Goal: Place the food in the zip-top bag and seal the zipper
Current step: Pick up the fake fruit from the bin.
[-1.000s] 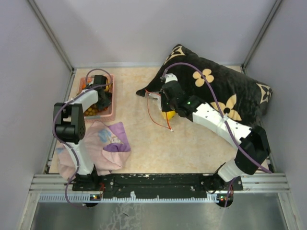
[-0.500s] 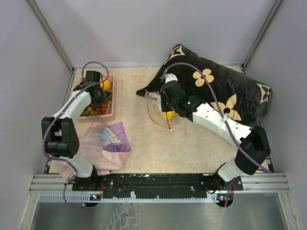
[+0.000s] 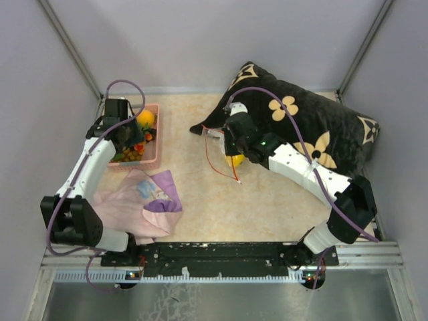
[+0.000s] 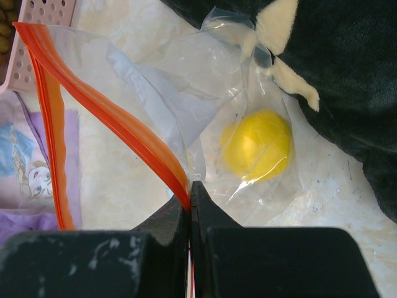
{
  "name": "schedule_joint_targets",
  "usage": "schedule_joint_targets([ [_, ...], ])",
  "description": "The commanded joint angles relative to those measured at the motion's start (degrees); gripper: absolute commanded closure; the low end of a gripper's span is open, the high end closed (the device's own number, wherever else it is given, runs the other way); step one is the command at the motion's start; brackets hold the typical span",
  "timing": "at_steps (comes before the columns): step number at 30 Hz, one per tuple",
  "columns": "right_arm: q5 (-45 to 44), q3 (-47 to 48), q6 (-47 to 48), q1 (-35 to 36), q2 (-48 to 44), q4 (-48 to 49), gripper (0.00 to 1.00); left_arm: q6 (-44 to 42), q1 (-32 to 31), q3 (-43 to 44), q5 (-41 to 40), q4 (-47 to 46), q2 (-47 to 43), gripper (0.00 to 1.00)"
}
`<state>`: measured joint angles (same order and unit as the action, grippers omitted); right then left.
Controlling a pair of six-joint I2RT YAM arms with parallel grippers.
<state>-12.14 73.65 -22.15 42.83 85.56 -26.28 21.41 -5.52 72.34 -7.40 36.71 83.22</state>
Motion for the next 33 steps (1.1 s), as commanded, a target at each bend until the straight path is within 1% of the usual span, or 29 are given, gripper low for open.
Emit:
schedule_joint_targets([
  [1, -0.83, 3.97, 0.01, -0.64, -0.78, 0.94, 1.00, -3.41, -0.20, -1.36, 3.87, 1.05, -4.36, 0.89],
  [11, 0.10, 6.39, -1.00, -0.61, 1.30, 0.87, 1.00, -5.04, -0.70, -4.29, 20.34, -2.56, -15.34, 0.90],
  [21, 0.95, 8.82, -1.58, -0.63, 3.91, 0.88, 1.00, -2.79, -3.25, -3.72, 34.44, -5.56, -21.64, 0.90],
  [27, 1.90, 9.63, -2.35, -0.64, 5.25, 1.29, 1.00, 2.02, -5.56, -4.90, 41.08, -10.57, -24.62, 0.89],
  [33, 3.06, 9.97, -3.73, -0.44, 6.42, 1.86, 1.00, 11.04, -10.72, -7.89, 44.01, -18.23, -26.17, 0.89],
])
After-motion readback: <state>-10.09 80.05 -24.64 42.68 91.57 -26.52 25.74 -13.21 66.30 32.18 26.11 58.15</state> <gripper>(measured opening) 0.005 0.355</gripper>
